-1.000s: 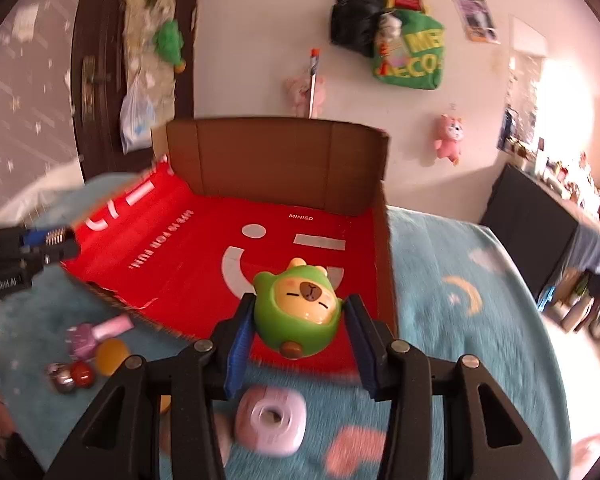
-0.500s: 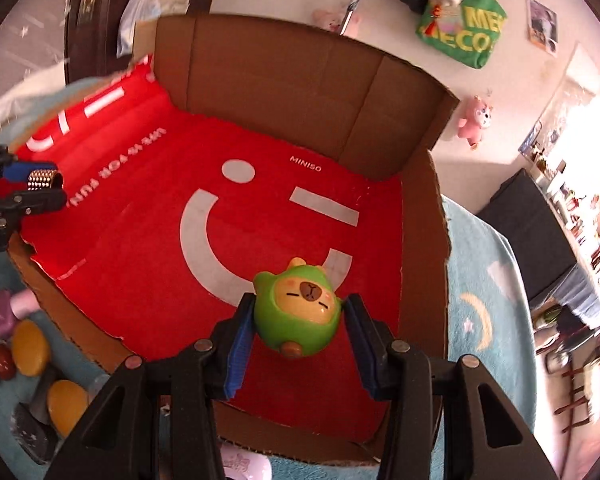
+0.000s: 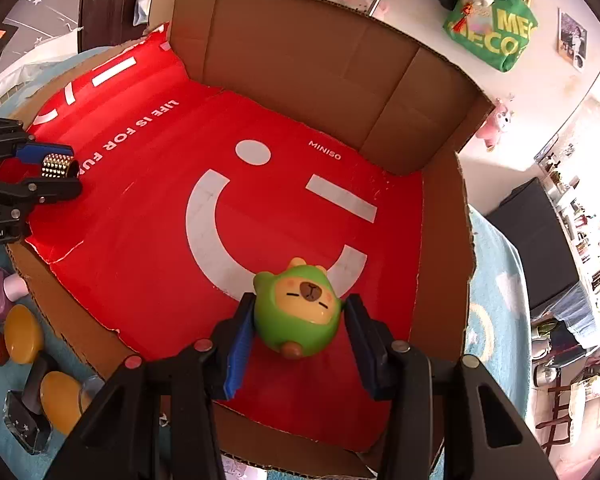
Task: Organize rigid objects
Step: 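Carry both items into the red box and open both tools to release, then lift both tools out of the box and back toward the items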
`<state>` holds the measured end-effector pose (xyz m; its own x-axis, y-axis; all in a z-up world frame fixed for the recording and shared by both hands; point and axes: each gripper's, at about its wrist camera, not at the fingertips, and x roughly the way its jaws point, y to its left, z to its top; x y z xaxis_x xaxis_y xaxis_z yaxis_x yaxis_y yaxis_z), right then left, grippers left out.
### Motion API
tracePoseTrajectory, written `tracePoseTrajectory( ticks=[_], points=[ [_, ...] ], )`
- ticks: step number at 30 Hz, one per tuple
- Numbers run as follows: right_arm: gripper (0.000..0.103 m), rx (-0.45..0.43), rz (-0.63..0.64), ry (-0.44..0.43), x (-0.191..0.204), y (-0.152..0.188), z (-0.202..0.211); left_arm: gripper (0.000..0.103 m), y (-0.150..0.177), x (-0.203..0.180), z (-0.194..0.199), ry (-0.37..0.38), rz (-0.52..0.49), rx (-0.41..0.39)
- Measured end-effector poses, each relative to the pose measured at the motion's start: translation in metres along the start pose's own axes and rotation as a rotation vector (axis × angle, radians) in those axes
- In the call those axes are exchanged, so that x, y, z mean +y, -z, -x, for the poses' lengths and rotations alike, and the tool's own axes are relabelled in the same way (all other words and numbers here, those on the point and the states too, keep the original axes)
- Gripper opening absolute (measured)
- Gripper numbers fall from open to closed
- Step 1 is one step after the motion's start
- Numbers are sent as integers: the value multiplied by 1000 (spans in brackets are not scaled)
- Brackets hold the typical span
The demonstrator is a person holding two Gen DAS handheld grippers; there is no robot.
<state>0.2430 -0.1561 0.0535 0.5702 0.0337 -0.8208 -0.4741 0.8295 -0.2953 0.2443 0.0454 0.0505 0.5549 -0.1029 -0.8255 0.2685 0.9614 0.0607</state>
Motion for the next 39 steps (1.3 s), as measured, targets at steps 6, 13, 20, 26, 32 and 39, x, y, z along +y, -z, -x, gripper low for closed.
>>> tracePoseTrajectory(
  ticks=[6,13,20,26,32,39],
  points=[
    [47,25,12,-21,0,-5,-8,37,0,2,-1,6,9,-2],
    [47,32,18,-16,0,-6,-11,37,0,1,0,6,5,-9],
    [47,32,21,-14,1,-5,-10,44,1,-1,2,-10,-9,-25],
    [47,29,24,-9,1,-5,-10,58,1,-3,9,-6,-2,-53],
    [52,16,27,4,1,-5,-3,62,0,0,19,7,30,-88],
    [60,-27,2,5,-5,0,19,70,0,0,46,6,78,-166]
  ],
)
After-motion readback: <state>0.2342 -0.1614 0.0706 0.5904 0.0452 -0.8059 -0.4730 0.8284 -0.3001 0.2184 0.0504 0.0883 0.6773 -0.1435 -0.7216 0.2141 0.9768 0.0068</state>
